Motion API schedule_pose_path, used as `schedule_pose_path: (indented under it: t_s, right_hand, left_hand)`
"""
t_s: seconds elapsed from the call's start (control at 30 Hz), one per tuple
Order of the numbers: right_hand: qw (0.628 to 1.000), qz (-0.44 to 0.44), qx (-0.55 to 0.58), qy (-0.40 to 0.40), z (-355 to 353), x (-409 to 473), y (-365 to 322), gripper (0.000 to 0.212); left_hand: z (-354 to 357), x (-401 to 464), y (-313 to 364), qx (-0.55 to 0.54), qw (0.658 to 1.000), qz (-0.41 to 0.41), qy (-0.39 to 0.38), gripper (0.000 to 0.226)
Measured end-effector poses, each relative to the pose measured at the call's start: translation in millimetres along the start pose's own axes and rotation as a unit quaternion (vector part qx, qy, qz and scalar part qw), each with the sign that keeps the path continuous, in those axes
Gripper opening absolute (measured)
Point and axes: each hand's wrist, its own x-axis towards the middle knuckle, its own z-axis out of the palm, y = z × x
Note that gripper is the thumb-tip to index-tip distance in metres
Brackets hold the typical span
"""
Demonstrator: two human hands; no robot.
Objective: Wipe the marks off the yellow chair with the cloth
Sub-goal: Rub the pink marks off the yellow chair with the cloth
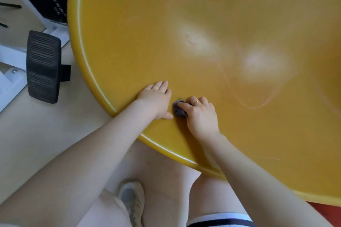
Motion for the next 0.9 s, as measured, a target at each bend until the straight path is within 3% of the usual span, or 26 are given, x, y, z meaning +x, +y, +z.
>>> schedule_pose_path:
  t_s: [0.13,0.2,0.3,0.4,0.53,0.63,0.73,0.9]
  right_hand:
    - [0.997,0.061,-0.044,0.018,10,59,32,0.033]
    - [0.991,0.132,-0.029,-0.018,15,94,50,0.037]
    - [0.983,0.184,0.006,0.009,21,124,58,0.036]
    - [0.988,0.15,0.039,0.015,27,112,48,0.03]
    - [0.996,0.011,0.08,0.027,21,55,29,0.022]
    - [0.997,-0.014,0.078,0.023,20,40,27,0.022]
    - [0.997,-0.001,0.059,0.048,24,62,37,0.019]
    - [0.99,0.119,-0.034,0.064,29,138,76,0.031]
  left_hand:
    - [0,14,-3,0.047,0.999,0.006,0.001,0.107]
    - [3,15,-5,0.048,0.999,0.009,0.004,0.109]
    - [5,19,-7,0.044,0.999,0.008,0.01,0.111]
    - [2,23,-6,0.041,0.999,0.013,0.019,0.115]
    - [-3,29,-7,0.049,0.999,-0.002,0.015,0.129]
    - [-6,32,-4,0.059,0.998,-0.009,0.014,0.132]
    - [-6,33,-2,0.064,0.998,-0.004,0.015,0.132]
    - [-7,42,3,0.079,0.997,-0.014,0.0,0.133]
